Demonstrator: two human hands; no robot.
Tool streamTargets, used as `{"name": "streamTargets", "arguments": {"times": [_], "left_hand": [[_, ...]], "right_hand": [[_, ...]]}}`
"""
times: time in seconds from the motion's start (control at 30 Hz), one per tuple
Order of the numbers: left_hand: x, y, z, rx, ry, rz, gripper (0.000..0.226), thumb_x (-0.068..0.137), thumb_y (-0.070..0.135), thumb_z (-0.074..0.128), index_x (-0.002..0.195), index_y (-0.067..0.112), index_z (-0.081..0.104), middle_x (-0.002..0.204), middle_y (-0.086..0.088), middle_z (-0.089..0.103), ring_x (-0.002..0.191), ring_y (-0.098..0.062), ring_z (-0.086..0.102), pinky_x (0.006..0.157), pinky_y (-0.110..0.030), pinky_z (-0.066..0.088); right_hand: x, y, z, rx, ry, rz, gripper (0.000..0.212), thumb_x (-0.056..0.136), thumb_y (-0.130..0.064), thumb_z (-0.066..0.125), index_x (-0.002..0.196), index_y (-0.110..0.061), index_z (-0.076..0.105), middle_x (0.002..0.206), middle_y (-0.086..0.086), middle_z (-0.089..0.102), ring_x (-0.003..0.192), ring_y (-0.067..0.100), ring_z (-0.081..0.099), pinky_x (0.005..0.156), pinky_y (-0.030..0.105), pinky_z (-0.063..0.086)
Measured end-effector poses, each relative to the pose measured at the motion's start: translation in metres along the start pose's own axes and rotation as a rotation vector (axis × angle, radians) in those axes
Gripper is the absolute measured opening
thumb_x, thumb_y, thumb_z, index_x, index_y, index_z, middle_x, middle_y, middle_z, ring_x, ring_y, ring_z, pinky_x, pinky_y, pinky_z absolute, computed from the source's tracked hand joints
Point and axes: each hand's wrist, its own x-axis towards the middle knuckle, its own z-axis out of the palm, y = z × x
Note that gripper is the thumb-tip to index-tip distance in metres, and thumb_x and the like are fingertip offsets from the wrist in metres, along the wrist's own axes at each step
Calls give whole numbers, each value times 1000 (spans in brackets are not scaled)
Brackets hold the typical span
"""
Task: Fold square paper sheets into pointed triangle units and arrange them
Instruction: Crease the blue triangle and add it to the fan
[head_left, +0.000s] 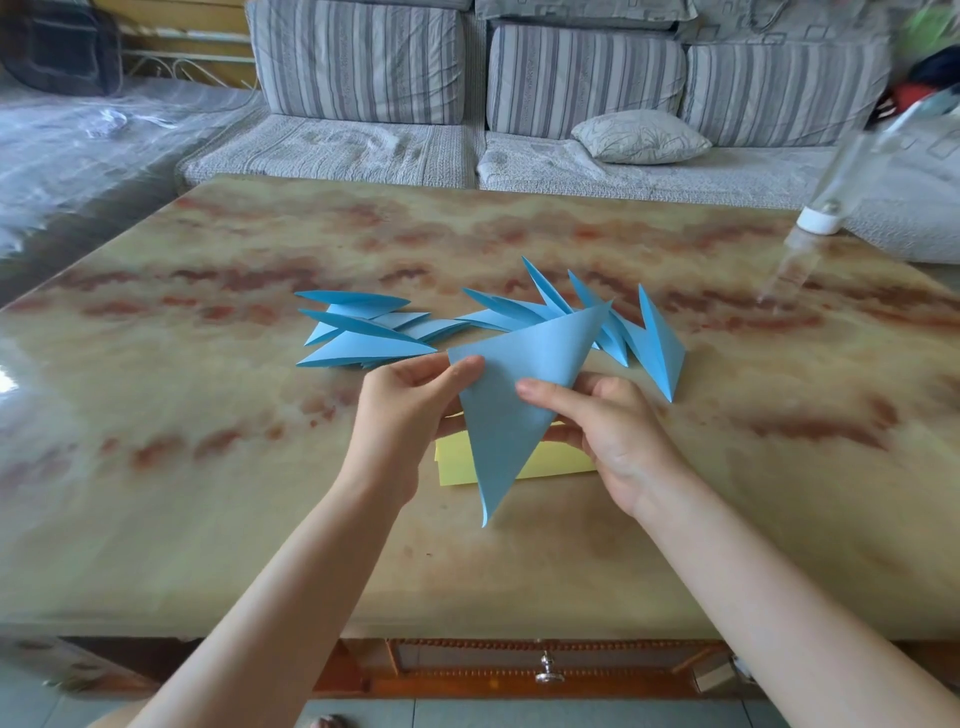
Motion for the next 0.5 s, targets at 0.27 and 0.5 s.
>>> {"name": "streamTargets", "arguments": {"times": [0.27, 0.5], "left_hand": [[2, -3, 0, -59, 96, 42, 12, 90, 10, 62, 80, 8, 70, 74, 2, 74, 68, -9, 70, 60, -19, 54], [2, -4, 0, -78, 117, 43, 11, 90, 9, 62, 82, 9, 70, 74, 3, 74, 68, -8, 70, 58, -18, 53]], "right_hand": [[-1, 0, 1, 55, -21, 69, 45, 70, -31, 75, 99, 3, 70, 89, 11, 73, 75, 21, 67, 71, 30, 58], [0, -1, 3, 60, 33, 100, 23, 77, -23, 75, 88, -3, 72, 82, 10, 74, 66, 18, 68, 60, 23, 55]]}}
